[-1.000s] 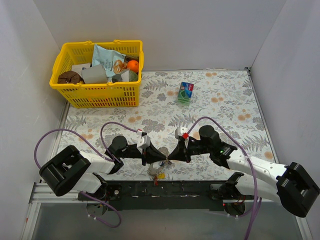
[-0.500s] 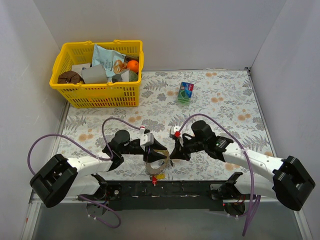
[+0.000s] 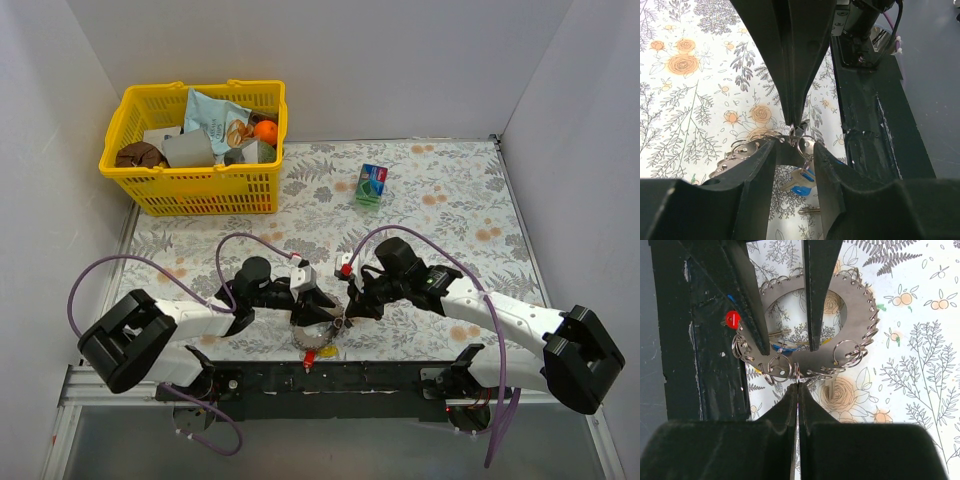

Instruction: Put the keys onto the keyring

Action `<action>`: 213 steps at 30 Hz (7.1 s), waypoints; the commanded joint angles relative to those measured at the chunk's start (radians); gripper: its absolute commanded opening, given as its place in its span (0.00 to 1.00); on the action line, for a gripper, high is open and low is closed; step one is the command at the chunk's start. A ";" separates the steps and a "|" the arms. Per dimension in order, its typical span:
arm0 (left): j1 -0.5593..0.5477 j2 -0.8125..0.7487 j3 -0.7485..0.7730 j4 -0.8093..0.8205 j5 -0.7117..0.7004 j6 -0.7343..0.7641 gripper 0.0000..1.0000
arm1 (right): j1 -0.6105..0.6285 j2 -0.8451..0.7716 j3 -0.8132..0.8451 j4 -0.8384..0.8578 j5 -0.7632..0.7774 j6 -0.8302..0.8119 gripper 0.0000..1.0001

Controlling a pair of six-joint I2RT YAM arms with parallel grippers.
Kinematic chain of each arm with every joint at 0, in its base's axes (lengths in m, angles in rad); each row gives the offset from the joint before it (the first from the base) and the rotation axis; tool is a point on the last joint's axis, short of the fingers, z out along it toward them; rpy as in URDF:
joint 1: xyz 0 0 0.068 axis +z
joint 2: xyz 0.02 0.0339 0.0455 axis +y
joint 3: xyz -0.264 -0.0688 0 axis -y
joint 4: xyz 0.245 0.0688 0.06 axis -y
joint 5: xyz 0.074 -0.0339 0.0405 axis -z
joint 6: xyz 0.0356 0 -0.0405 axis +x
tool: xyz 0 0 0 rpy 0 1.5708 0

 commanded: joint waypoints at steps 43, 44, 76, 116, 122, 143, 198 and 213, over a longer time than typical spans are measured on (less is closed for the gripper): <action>-0.059 0.135 0.010 0.359 -0.025 -0.131 0.00 | 0.008 -0.129 -0.039 0.144 0.044 0.078 0.19; -0.059 0.128 -0.010 0.412 -0.029 -0.140 0.00 | 0.006 -0.158 -0.059 0.159 0.055 0.090 0.25; -0.059 0.233 -0.127 1.117 -0.072 -0.352 0.00 | -0.026 -0.278 -0.186 0.374 -0.115 0.215 0.54; -0.059 0.000 -0.081 1.008 -0.046 -0.320 0.00 | -0.026 -0.215 -0.183 0.440 -0.181 0.248 0.19; -0.059 -0.025 -0.078 0.988 -0.051 -0.311 0.00 | -0.026 -0.213 -0.185 0.461 -0.198 0.265 0.19; -0.059 -0.094 -0.090 0.943 -0.082 -0.272 0.00 | -0.025 -0.204 -0.205 0.506 -0.221 0.296 0.25; -0.059 0.016 0.077 0.131 0.139 0.045 0.43 | -0.023 -0.026 0.053 -0.177 -0.066 0.021 0.01; -0.060 0.237 0.085 0.444 0.142 -0.107 0.36 | -0.023 -0.042 0.038 -0.146 -0.068 0.034 0.01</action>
